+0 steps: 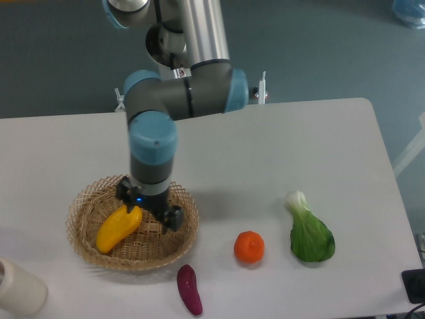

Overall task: Pick up the mango from the basket
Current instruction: 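Lower the gripper into the basket over the yellow mango, then close the gripper on the yellow mango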

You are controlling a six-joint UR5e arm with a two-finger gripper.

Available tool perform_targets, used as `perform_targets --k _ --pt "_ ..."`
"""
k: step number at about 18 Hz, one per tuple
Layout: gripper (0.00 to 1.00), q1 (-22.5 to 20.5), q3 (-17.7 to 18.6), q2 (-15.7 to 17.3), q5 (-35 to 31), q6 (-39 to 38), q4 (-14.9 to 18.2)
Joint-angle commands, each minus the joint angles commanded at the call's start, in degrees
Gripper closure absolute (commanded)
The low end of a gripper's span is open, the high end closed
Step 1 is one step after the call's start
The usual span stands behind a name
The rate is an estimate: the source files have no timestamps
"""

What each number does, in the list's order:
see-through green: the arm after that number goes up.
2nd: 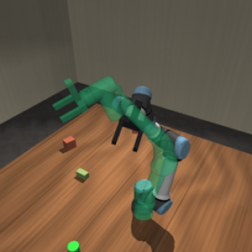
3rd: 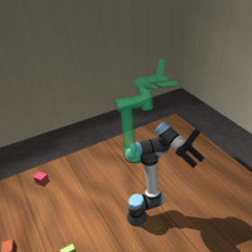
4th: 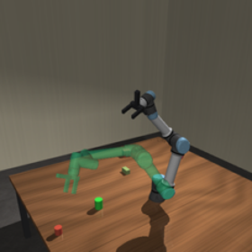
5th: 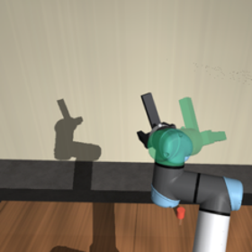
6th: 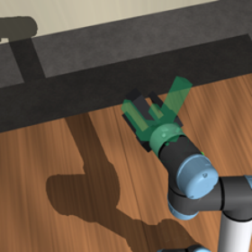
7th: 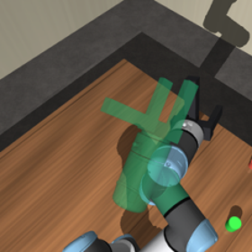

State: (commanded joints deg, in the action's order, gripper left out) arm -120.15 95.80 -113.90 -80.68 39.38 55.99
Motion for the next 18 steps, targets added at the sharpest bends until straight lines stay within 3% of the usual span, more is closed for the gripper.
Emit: perform_targets --k 12,18 --pt "0.00 2.46 0.09 -4.48 -1.93 -0.79 -0.09" --pt "0.00 3.60 0.62 -5.01 -2.55 -0.88 0.26"
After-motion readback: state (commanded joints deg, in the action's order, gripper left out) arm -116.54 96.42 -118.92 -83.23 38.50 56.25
